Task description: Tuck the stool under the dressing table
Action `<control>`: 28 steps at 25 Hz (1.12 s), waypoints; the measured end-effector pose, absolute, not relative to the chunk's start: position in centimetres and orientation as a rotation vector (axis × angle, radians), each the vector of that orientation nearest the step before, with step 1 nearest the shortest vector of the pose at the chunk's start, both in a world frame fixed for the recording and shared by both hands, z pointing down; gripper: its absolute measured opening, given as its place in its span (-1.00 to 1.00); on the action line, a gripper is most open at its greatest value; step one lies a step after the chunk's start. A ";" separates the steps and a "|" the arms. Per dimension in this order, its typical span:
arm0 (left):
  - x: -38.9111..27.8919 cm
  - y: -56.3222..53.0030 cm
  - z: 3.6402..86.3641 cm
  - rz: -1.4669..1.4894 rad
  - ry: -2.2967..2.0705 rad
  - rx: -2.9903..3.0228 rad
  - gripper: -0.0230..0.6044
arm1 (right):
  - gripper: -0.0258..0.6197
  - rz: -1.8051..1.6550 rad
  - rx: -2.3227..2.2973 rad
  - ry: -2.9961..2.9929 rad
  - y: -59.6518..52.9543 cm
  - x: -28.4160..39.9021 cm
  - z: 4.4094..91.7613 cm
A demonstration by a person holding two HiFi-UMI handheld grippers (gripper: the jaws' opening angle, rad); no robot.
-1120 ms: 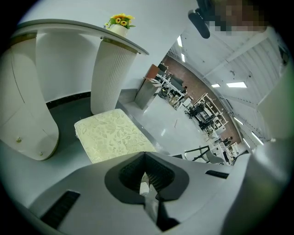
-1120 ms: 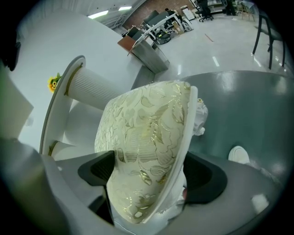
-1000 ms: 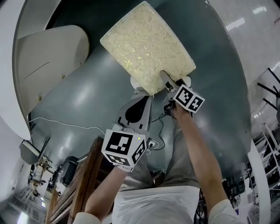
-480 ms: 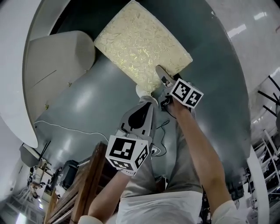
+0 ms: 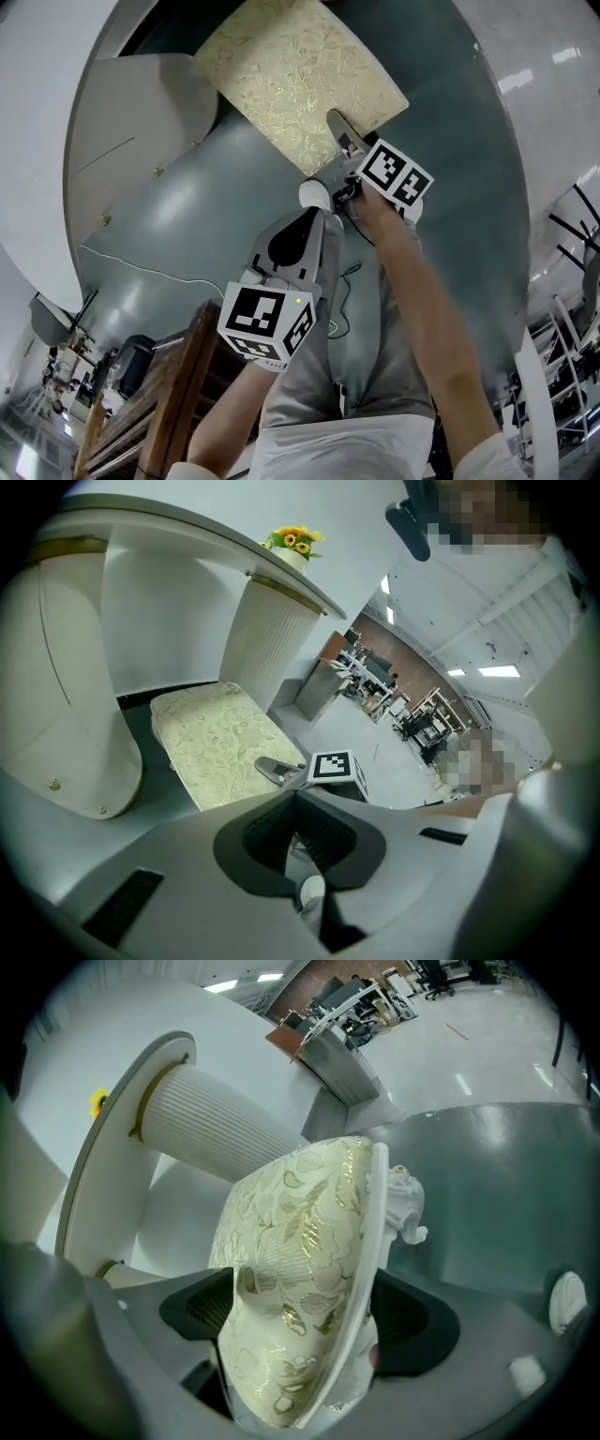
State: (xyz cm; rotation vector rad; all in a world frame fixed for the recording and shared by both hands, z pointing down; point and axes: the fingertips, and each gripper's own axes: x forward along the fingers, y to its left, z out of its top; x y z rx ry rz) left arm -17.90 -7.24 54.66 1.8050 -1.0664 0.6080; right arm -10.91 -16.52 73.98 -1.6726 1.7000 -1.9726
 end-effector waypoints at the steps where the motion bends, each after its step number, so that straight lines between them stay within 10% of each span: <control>1: -18.3 -7.5 54.7 0.605 -1.074 1.804 -0.90 | 0.54 -1.970 -1.666 1.705 -17.1 -11.4 74.0; 28: -26.5 -10.1 56.0 0.540 -1.148 1.734 -0.90 | 0.53 -1.864 -1.511 1.960 -29.3 -23.2 73.6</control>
